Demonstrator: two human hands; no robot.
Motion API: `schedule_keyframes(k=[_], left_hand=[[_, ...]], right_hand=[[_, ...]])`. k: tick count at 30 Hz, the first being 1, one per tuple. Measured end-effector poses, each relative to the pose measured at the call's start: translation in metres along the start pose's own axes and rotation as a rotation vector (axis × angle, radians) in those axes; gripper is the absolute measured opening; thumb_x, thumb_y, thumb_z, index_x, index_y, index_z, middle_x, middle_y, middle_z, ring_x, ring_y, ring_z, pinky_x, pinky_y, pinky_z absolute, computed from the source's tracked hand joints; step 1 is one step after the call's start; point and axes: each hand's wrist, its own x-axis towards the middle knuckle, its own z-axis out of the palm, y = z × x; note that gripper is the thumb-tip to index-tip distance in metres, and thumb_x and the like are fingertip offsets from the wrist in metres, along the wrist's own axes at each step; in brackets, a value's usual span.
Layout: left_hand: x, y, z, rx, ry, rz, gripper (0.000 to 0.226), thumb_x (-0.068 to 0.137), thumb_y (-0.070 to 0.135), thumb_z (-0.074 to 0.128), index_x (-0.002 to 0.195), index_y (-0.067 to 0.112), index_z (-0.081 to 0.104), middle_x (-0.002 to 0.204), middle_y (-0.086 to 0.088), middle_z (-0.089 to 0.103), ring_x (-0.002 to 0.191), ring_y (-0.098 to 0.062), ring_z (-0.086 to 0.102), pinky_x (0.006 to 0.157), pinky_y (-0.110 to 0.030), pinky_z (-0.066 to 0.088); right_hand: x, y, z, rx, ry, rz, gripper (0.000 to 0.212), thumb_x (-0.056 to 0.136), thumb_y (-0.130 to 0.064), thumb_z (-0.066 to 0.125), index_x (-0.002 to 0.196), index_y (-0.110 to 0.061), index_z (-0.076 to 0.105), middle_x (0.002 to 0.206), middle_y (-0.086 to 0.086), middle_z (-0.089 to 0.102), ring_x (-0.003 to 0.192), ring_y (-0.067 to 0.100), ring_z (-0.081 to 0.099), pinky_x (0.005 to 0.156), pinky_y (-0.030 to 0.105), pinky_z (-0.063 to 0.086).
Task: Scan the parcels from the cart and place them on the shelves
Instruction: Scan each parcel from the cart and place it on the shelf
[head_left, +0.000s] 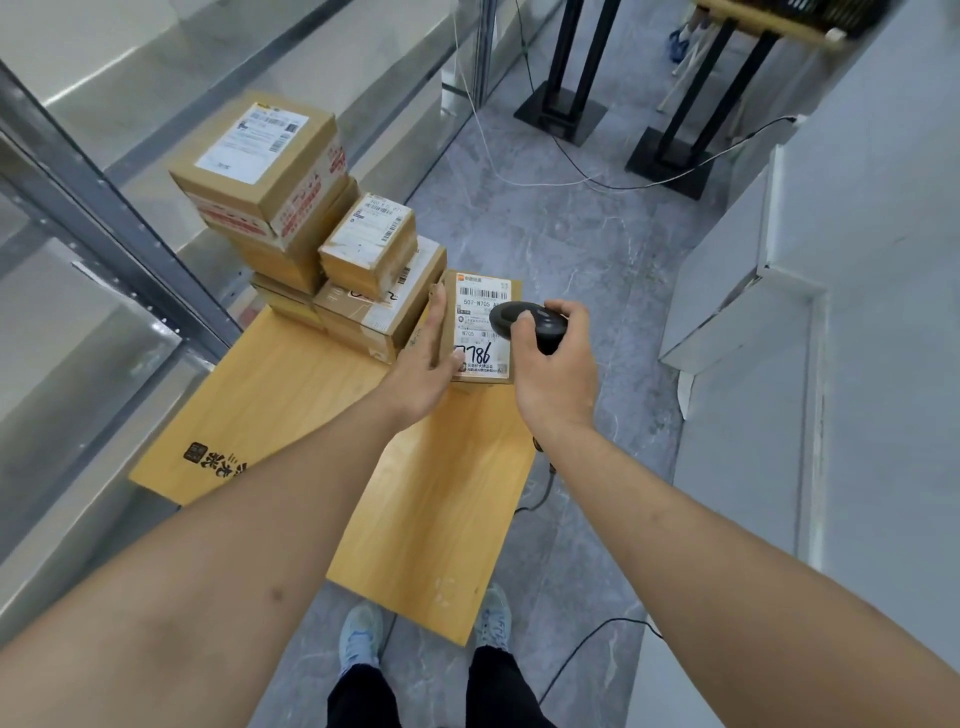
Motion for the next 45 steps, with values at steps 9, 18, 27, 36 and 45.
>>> schedule_keyframes(k=[9, 18, 27, 36, 45], left_hand=[[-0.034, 0.025, -0.022, 0.101, 0.037, 0.174, 0.082, 0.094, 0.059, 0.049, 0.154, 0.069, -0.007, 0.174, 0.01, 0.018, 0.158, -0.027, 0.025, 0.125, -0.061, 0.025], [-0.105, 0.075, -0.053, 0.331, 0.031, 0.287, 0.08, 0.109, 0.039, 0.048, 0.151, 0.071, -0.012, 0.173, 0.011, 0.021, 0.152, -0.03, 0.035, 0.124, -0.053, 0.03], [-0.167, 0.112, -0.056, 0.339, 0.092, 0.257, 0.076, 0.111, 0.041, 0.045, 0.152, 0.07, -0.012, 0.173, 0.005, 0.022, 0.153, -0.035, 0.033, 0.126, -0.049, 0.025], [-0.256, 0.137, -0.042, 0.173, 0.327, 0.196, 0.066, 0.113, 0.039, 0.039, 0.154, 0.069, -0.003, 0.171, 0.007, 0.026, 0.149, -0.026, 0.039, 0.122, -0.049, 0.035], [-0.378, 0.123, -0.072, 0.258, 0.609, -0.003, 0.061, 0.113, 0.046, 0.033, 0.157, 0.064, -0.005, 0.16, 0.0, 0.046, 0.132, -0.032, 0.055, 0.112, -0.046, 0.042]], right_hand=[[-0.054, -0.042, -0.033, 0.06, 0.13, -0.041, 0.023, 0.099, -0.05, 0.056, 0.118, -0.037, 0.053, 0.096, -0.018, 0.066, 0.087, 0.008, 0.066, 0.082, 0.038, 0.056], [-0.132, -0.09, -0.064, 0.135, 0.308, -0.044, 0.023, 0.098, -0.049, 0.056, 0.116, -0.034, 0.053, 0.095, -0.019, 0.064, 0.086, 0.007, 0.064, 0.076, 0.035, 0.053], [-0.183, -0.105, -0.1, 0.177, 0.258, -0.12, 0.025, 0.099, -0.049, 0.055, 0.118, -0.033, 0.052, 0.097, -0.015, 0.064, 0.087, 0.014, 0.066, 0.075, 0.041, 0.058], [-0.236, -0.092, -0.119, 0.178, 0.011, -0.316, 0.025, 0.102, -0.047, 0.055, 0.122, -0.031, 0.051, 0.096, -0.016, 0.064, 0.084, 0.002, 0.062, 0.068, 0.027, 0.048], [-0.313, -0.11, -0.094, 0.216, -0.23, -0.483, 0.026, 0.103, -0.048, 0.056, 0.124, -0.034, 0.05, 0.1, -0.019, 0.061, 0.09, 0.004, 0.061, 0.072, 0.028, 0.048]])
